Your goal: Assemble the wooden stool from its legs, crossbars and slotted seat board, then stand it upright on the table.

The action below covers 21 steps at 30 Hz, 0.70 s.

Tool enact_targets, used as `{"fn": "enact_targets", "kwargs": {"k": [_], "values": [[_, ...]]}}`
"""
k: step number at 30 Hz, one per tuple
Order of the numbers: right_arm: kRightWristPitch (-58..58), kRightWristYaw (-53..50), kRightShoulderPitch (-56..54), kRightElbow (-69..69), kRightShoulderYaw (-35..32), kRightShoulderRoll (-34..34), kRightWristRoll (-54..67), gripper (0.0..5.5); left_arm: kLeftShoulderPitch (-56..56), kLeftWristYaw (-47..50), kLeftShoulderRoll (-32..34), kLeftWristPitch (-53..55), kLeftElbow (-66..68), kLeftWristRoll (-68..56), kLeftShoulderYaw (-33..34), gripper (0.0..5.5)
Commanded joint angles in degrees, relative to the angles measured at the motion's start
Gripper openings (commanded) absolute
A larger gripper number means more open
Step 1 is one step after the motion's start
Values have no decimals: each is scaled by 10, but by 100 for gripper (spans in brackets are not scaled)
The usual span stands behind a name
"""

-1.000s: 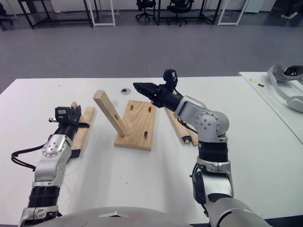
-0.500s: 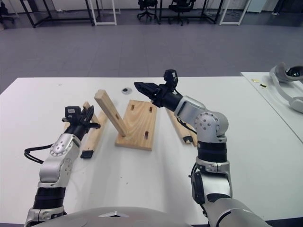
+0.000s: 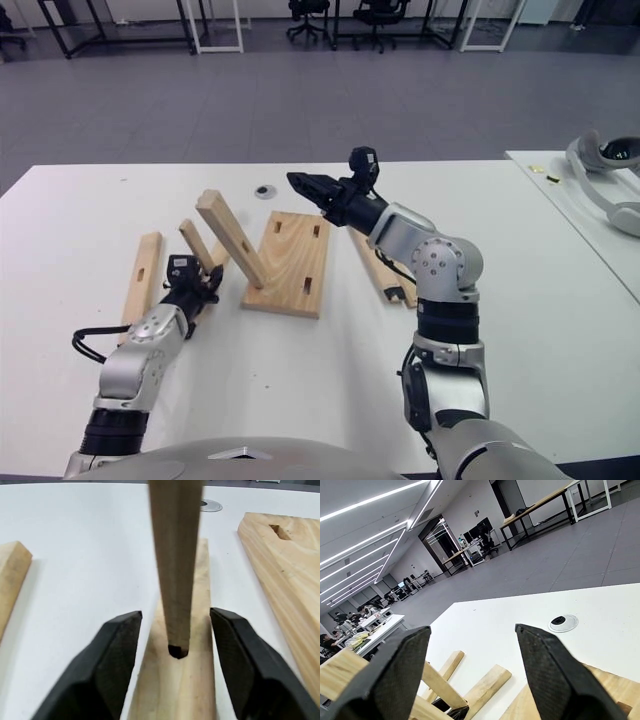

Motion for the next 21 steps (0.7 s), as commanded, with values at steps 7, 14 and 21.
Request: {"fn": "enact_targets", "kwargs": {"k": [7, 14, 21], "values": [[1, -15, 14, -15, -6, 13, 2, 312, 18, -38, 72, 61, -15, 53, -13, 422], [0, -27, 22, -22, -5, 24, 1, 312, 30, -212, 139, 203, -5, -76, 22, 394], [-1, -41, 27, -26, -12, 34, 2, 312, 7, -280, 225, 169, 45, -49, -23, 273]]}}
